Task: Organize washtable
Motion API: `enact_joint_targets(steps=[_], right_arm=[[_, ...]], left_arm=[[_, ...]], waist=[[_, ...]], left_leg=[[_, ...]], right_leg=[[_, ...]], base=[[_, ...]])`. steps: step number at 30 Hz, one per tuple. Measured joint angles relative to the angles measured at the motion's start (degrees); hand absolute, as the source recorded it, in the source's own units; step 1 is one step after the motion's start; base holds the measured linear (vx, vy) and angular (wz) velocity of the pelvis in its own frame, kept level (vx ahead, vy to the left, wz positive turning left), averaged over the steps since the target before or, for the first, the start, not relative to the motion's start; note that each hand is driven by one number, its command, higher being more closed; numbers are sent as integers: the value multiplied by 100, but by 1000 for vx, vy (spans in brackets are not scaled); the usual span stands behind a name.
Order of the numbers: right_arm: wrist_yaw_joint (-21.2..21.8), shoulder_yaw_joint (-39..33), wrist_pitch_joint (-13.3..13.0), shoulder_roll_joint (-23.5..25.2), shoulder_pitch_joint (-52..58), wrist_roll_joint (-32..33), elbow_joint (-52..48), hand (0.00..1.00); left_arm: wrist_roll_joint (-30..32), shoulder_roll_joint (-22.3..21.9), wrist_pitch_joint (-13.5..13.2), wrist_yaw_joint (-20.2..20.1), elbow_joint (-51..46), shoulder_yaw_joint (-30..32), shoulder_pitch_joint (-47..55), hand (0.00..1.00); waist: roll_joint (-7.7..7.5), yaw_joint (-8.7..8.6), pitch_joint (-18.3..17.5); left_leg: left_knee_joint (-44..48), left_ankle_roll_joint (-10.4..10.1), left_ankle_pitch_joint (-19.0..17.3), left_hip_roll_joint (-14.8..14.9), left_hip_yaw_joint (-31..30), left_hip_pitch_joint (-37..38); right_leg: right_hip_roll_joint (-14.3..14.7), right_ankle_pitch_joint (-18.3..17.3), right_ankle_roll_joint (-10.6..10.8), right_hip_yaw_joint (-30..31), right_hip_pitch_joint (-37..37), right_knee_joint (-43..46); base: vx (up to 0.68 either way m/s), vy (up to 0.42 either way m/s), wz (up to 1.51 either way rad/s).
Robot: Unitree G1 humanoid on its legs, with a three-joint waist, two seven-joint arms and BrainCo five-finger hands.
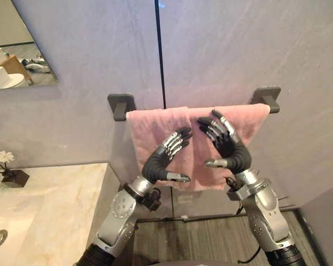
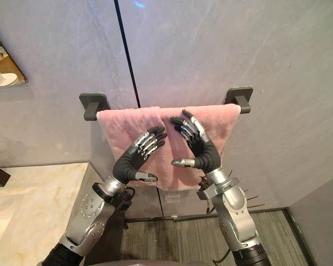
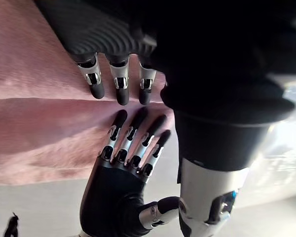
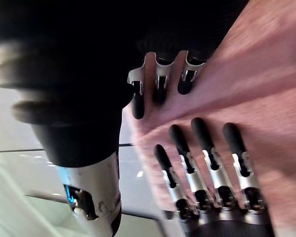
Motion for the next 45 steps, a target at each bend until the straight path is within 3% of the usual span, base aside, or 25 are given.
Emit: enact_joint_targets(steps=[4,7,12,21,29,34,40,45], right_arm=[[-116,16,219,6,194,-858,971,0],[-247,10,225,47,195,-1262,1255,0],[-568,-35,224,84,185,-1606,1524,0],[-1252,-1012,224,409,79,-2225,1894,0],[-1779,-2084,220,431,75,-2386,1815,0],[-2042,-2750,211,663,283,-2430,1410,0],[-2263,-3136,209,1088,619,-2437,1229,0],[-2274,-3222,208,1184,890,-2627,1376,0]], left_arm=[[402,-147,82,132,655,28,106,0],[690,-244,97,318,1036,101,106,0],[1122,-337,167,726,1449,312,103,0],[1595,-338,206,1339,1742,1054,51,0],[1654,-369,206,1724,1901,1642,49,0],[1699,-634,205,1827,1901,2019,121,0],[1684,-972,205,1953,1868,2630,495,0],[1681,-1061,202,1947,1842,2707,810,0]], waist=[[2,30,-1],[-4,21,1],[-11,22,2],[-93,-4,53],[-122,1,71],[-135,-22,80],[-148,-109,88],[-143,-111,91]], left_leg=[[-28,9,7,34,-19,-92],[-25,13,14,35,-21,-106],[-13,13,13,49,-31,-138],[2,11,14,45,-84,-212],[2,9,13,81,-12,-215],[0,6,10,92,26,-213],[-1,3,4,82,33,-200],[-14,-6,-4,82,26,-196]], right_leg=[[-5,3,-4,4,-85,-1],[-5,12,-4,1,-86,-18],[14,34,-17,-26,-79,-89],[13,90,-30,-125,-71,-201],[9,107,-57,-23,-84,-211],[20,119,-67,10,-87,-233],[17,115,-60,4,-92,-228],[11,104,-48,-25,-88,-222]], base=[[0,0,0],[0,0,0],[-1,-5,1],[-5,-15,3],[-12,-6,-3],[-11,-9,-2],[0,0,0],[0,0,0]])
